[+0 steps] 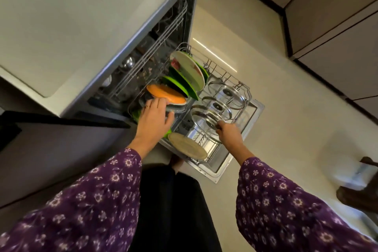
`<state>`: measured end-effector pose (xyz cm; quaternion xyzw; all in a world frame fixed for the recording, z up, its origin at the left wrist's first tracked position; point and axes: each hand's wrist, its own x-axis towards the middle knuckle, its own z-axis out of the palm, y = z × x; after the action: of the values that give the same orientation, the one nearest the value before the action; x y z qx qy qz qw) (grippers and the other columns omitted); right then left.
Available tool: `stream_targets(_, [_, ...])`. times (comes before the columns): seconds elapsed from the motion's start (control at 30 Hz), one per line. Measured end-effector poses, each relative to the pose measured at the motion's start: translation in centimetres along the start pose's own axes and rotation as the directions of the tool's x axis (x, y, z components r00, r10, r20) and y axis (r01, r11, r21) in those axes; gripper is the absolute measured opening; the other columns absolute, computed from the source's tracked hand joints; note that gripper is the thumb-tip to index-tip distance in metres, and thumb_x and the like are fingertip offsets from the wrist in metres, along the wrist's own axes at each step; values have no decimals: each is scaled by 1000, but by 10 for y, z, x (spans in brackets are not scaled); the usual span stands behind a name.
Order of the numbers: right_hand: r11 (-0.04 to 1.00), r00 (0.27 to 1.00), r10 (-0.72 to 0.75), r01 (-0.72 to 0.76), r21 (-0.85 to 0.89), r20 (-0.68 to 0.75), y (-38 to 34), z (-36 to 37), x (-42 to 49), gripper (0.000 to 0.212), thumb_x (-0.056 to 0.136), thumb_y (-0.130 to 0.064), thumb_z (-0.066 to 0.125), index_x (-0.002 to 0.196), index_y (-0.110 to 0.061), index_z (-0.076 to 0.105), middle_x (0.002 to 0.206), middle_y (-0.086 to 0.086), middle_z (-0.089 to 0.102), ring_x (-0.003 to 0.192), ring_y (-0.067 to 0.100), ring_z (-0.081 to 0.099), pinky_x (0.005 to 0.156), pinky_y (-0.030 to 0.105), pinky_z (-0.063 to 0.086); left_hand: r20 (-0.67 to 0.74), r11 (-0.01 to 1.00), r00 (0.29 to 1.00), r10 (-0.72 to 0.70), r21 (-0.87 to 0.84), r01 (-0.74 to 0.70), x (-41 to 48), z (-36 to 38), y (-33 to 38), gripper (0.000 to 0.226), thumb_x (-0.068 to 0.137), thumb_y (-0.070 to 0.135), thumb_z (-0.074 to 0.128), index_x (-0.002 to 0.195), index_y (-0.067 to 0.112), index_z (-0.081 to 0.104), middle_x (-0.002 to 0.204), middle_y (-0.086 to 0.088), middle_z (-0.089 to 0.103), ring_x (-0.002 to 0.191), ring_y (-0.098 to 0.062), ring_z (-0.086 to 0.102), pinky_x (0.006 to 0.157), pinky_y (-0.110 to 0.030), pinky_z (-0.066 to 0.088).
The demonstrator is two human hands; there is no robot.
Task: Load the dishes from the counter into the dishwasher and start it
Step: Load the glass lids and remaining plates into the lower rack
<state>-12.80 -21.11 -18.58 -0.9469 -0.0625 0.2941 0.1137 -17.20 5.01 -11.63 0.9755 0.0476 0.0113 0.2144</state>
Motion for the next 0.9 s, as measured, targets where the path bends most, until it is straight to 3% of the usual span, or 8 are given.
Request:
stream_targets(0.3, [1000,1000,-24,24,-15,18,16,74,37,18,93,-14,53,107,-8,62,94,13,67,81,28,65,74,37,55,230,983,959,-168,-30,179,-72,86,-11,24,83,20,63,104,10,56,101,-8,58,97,-28,53,76,-40,47])
stream_targets(0.6, [999,1000,-17,18,-27,25,15,102,56,17,93,-14,54,106,-6,61,92,12,67,78,27,65,72,42,57,273,991,954,-126,-20,136,-63,117,-11,24,84,22,61,105,11,56,102,-5,59,99,-27,52,82,-38,46])
stream_targets(0.9, [989,992,-95,103,-102,79,16,110,57,17,94,-16,51,108,-8,57,95,12,66,80,29,65,71,39,55,307,990,943,-131,-13,142,-52,126,-6,23,85,23,60,104,12,55,103,-4,58,101,-26,51,83,-38,45])
